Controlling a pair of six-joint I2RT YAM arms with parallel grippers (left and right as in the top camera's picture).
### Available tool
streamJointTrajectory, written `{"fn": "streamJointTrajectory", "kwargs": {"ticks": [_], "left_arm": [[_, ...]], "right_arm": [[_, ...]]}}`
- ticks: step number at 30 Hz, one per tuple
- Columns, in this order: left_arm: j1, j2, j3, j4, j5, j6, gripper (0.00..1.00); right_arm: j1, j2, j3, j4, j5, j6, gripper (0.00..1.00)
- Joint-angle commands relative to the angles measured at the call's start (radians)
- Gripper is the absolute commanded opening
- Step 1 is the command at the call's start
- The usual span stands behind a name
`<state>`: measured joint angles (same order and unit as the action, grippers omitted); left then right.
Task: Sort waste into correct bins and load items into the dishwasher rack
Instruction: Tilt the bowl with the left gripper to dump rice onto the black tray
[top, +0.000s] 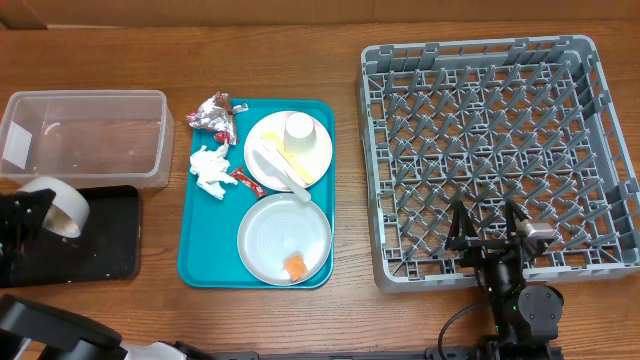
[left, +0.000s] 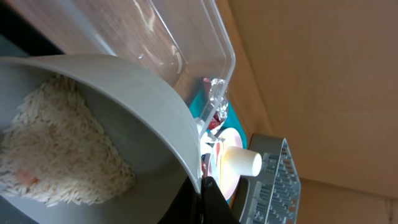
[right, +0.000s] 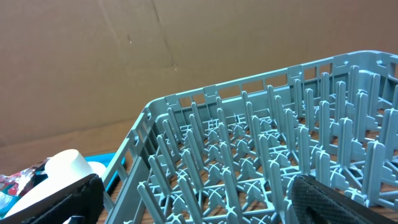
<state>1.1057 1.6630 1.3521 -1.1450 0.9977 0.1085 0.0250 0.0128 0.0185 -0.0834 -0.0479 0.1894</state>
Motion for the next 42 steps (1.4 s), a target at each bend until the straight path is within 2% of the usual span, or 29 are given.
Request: {"fn": "streamJointTrajectory", "kwargs": {"ticks": [1, 9, 20, 33, 42], "left_arm": [[0.031, 0.001, -0.065, 0.034, 0.090, 0.046, 0.04], [0.032, 0.001, -0.095, 0.057, 0.204, 0.174, 0.04], [0.032, 0.001, -0.095, 0.019, 0.288, 0.195, 0.04], [0.033, 0.001, -0.156, 0.026, 0.290, 0.272, 0.05], [0.034, 0.001, -0.205, 0.079, 0.274, 0.274, 0.07]], "right_arm": [[-0.007, -0.010, -0.010, 0.003, 0.001, -0.004, 1.00], [-0.007, -0.010, -0.010, 0.003, 0.001, -0.004, 1.00], [-0.007, -0.010, -0.010, 0.003, 0.001, -0.004, 1.00], [-0.007, -0.010, -0.010, 0.003, 0.001, -0.003, 1.00], [-0.006, -0.010, -0.010, 0.003, 0.001, -0.004, 1.00]]}}
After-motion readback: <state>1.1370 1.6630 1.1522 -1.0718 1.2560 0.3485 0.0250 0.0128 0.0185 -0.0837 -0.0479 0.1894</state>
